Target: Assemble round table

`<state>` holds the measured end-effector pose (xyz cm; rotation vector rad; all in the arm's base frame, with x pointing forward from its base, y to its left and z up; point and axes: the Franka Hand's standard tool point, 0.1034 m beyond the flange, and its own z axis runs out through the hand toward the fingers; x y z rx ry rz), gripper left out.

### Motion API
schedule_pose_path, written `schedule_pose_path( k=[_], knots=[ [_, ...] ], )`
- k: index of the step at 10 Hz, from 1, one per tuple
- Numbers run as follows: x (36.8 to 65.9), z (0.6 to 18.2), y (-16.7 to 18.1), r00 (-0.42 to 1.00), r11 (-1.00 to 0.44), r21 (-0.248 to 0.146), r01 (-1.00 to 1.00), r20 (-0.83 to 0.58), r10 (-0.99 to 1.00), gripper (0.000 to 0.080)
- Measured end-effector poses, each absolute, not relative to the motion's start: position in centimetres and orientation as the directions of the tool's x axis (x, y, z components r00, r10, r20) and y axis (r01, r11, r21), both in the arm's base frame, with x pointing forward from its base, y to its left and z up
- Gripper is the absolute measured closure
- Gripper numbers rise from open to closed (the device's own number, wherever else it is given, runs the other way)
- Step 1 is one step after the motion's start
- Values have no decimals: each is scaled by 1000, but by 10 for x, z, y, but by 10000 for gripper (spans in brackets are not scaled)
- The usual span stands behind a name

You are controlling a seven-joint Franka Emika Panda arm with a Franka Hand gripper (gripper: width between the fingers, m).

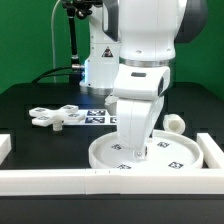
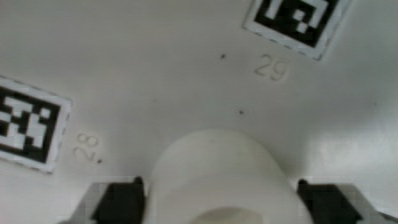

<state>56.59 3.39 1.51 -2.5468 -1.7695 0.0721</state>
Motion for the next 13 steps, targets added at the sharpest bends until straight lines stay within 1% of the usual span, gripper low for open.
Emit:
schedule_pose_path(
  k=[6,7,8,9,10,12,13],
  knots=[
    [566,15,35,377,-378,-54,924,-28,926,386],
    [566,16,35,377,-378,-53,924,-28,926,197],
    [568,22,35,379,-380,-47,924,-27,925,197],
    [569,34,36,380,-381,-34,924,-23,925,158],
    [566,47,35,383,-383,-22,923,-21,924,152],
    [556,72,35,430,-431,-1,903,-18,902,151],
    [551,80,36,501,-501,13,865,-10,865,151]
  ],
)
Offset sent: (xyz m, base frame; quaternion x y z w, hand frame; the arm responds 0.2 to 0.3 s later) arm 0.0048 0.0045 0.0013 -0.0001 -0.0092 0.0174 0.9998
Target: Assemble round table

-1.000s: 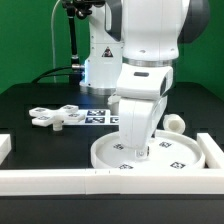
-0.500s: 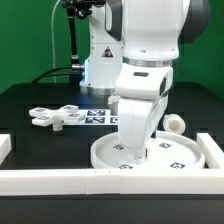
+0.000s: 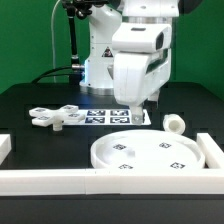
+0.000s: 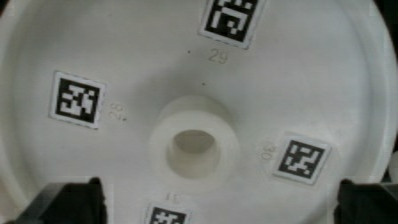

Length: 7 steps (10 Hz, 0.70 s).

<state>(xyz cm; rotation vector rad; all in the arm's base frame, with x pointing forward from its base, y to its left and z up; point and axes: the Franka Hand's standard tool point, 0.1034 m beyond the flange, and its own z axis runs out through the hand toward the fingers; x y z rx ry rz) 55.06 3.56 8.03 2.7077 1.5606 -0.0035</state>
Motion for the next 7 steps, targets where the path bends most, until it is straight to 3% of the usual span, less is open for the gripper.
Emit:
schedule_pose_path(
  k=[2,7],
  knots=[
    [531,93,47,691,-691,34,723,11,723,151],
    [528,89,54,731,-731,25,682,8,683,151]
  ],
)
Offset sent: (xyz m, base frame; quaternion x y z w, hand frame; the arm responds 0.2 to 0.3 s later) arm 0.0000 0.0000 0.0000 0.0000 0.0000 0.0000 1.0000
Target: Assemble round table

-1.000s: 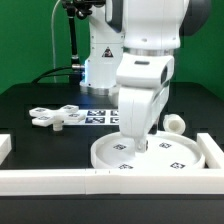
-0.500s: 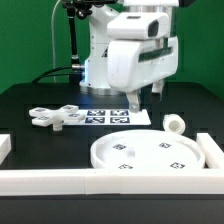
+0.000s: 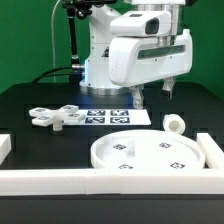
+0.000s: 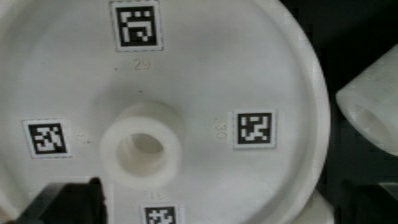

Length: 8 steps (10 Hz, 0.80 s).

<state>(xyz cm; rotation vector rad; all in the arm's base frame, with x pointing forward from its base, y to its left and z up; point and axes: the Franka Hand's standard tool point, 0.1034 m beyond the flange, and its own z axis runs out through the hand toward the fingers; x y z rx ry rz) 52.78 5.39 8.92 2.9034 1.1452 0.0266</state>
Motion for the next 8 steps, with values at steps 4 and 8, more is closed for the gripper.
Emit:
schedule_pose_path(
  k=[4,8],
  knots=[
    [507,76,62,980,-980,-18,200,-3,200,151],
    [500,69,73,992,-991,-49,-127,-33,-125,151]
  ],
)
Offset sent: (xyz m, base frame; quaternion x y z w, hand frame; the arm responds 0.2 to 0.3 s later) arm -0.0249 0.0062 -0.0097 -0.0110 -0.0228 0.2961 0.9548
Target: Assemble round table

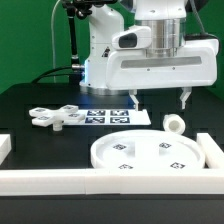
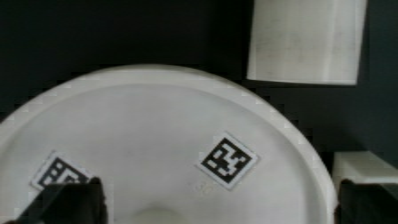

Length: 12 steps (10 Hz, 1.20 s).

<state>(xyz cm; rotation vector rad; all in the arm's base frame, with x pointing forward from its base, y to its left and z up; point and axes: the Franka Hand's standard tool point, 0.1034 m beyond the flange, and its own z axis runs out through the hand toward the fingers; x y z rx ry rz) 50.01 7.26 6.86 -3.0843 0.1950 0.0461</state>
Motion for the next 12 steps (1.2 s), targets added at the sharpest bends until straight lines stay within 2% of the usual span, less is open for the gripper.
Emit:
schedule_pose_path(
  k=[4,5,10,12],
  knots=[
    [495,64,82,989,-990,-47,-136,-64,-133,151],
    [486,60,88,973,-986,-42,-160,-175,-151,151],
    [483,55,87,877,-990,-13,-144,-465,-121,151],
    [483,50,97,816,-994,-23,-111,-573,-78,151]
  ],
)
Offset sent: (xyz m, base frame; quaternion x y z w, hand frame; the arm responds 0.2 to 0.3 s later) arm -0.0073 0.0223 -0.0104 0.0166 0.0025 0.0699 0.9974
